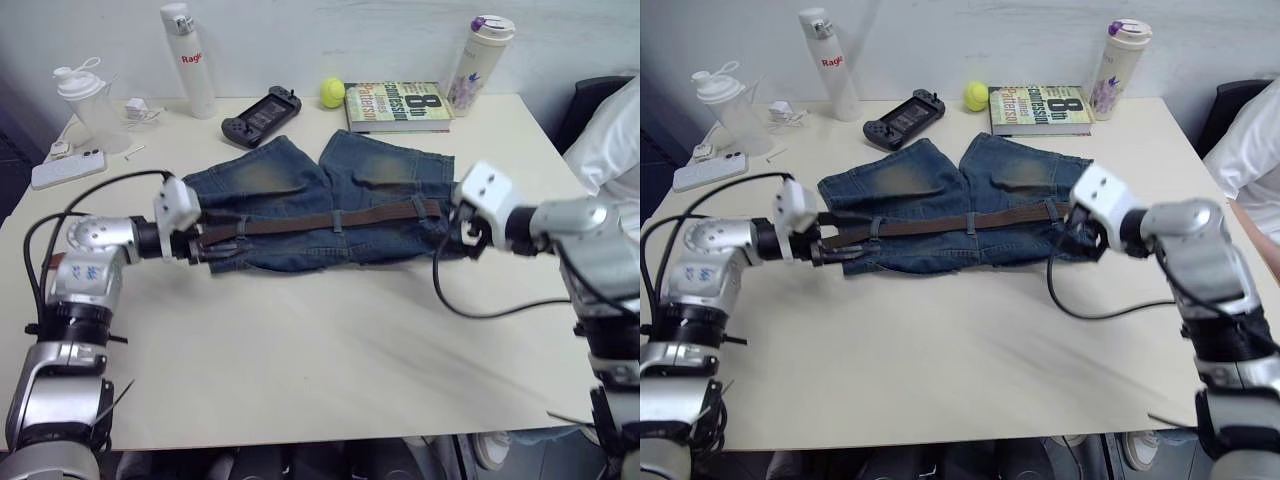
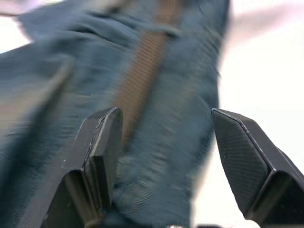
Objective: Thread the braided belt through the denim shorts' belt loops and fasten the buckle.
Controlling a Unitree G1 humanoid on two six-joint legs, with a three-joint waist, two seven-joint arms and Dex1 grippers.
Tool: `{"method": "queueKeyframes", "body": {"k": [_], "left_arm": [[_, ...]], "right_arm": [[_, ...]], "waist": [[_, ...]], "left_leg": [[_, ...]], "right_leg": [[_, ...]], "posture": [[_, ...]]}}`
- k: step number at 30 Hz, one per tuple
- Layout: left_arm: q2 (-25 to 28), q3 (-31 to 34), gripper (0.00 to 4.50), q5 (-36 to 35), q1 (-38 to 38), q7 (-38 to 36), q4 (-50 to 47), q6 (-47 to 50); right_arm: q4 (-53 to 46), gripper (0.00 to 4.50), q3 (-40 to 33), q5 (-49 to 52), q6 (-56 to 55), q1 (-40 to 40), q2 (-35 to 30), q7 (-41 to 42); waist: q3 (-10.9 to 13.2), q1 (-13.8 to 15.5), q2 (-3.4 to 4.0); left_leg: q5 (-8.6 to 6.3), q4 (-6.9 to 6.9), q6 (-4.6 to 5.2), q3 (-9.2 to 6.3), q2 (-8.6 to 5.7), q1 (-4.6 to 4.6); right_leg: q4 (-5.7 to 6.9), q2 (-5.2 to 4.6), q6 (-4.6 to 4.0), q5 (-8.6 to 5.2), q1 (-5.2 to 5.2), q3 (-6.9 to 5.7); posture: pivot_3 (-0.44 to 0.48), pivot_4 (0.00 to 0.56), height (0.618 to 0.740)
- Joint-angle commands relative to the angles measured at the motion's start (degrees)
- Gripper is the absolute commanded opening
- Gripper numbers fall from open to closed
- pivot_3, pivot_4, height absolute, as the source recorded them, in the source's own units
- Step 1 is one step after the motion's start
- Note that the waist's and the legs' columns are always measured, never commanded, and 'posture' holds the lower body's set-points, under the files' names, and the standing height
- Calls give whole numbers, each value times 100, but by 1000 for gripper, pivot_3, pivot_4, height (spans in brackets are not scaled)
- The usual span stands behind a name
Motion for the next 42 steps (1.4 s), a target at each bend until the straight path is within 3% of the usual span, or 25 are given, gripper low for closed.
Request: {"method": "queueKeyframes", "body": {"k": [1, 7, 11, 16, 19, 21, 24, 26, 27, 30, 37, 42], "left_arm": [[-36, 71, 3290, 219, -518, -81, 1187, 288], [-431, -106, 3290, 868, -1199, 68, 2592, -183], [-736, -139, 3290, 1181, -1494, 398, 3123, -313], [-1013, 109, 3290, 1192, -1804, 805, 3494, -100], [-1096, 73, 3290, 1379, -1801, 982, 3594, -189], [-1135, 110, 3290, 1426, -1778, 1050, 3625, -193], [-1195, 187, 2460, 1428, -1728, 998, 3609, -293], [-1216, 245, 1669, 1399, -1719, 952, 3597, -313], [-1221, 264, 1235, 1399, -1719, 945, 3594, -325], [-1222, 294, 252, 1423, -1705, 880, 3548, -447], [-1085, 418, 205, 1314, -1534, 337, 3126, -1065], [-786, 482, 205, 1549, -225, 838, 1556, -4232]], "right_arm": [[1335, 4032, 152, -223, -328, -641, 292, -364], [3851, 4032, 645, -708, -1380, -1562, 833, -526], [4948, 4032, 607, -702, -1648, -1878, 1141, -473], [5424, 4032, 653, -767, -1781, -1909, 1249, -252], [5371, 3287, 720, -798, -1781, -1773, 1294, -118], [5266, 2395, 715, -789, -1750, -1683, 1319, -54], [4984, 1057, 708, -803, -1723, -1499, 1339, -79], [4761, 224, 698, -798, -1671, -1390, 1333, -90], [4648, 71, 690, -789, -1648, -1339, 1325, -87], [4233, 71, 657, -767, -1562, -1147, 1276, -107], [2827, 71, 525, -702, -1392, -641, 968, -193], [107, 71, 54, -519, -1324, 631, 476, -371]], "waist": [[0, -5, 0], [5, -5, -8], [8, -13, -13], [8, -21, -13], [8, -19, -13], [8, -20, -13], [8, -19, -14], [7, -16, -14], [6, -18, -15], [6, -18, -16], [6, -6, -16], [7, -1, -16]], "left_leg": [[-1, 0, 1, 3, -3, -5], [-5, 0, 11, 10, -13, -37], [-4, 7, 12, 6, -13, -46], [-4, 13, 12, 5, -11, -41], [-4, 20, 12, 4, -11, -39], [-4, 19, 12, 5, -11, -35], [-4, 20, 12, 4, -10, -29], [-4, 22, 12, 4, -10, -28], [-4, 24, 12, 4, -10, -28], [-4, 26, 12, 4, -10, -27], [-4, 21, 12, 4, -11, -30], [-4, 6, 11, 4, -10, -36]], "right_leg": [[2, 0, 0, 0, -3, 0], [4, -3, 8, 4, -26, -1], [8, -5, 10, 5, -30, -7], [20, -6, 11, 6, -27, -5], [29, -7, 11, 6, -25, -4], [29, -7, 11, 6, -22, -4], [30, -6, 11, 6, -16, -4], [31, -7, 11, 6, -14, -4], [33, -7, 11, 6, -14, -4], [38, -7, 11, 6, -15, -3], [36, -7, 11, 6, -19, -4], [17, -9, 11, 6, -27, -2]], "posture": [[0, 150, 740], [0, 150, 740], [0, 150, 740], [0, 150, 740], [0, 150, 740], [0, 150, 740], [0, 150, 740], [0, 150, 740], [0, 150, 740], [0, 150, 740], [0, 150, 740], [0, 150, 740]]}}
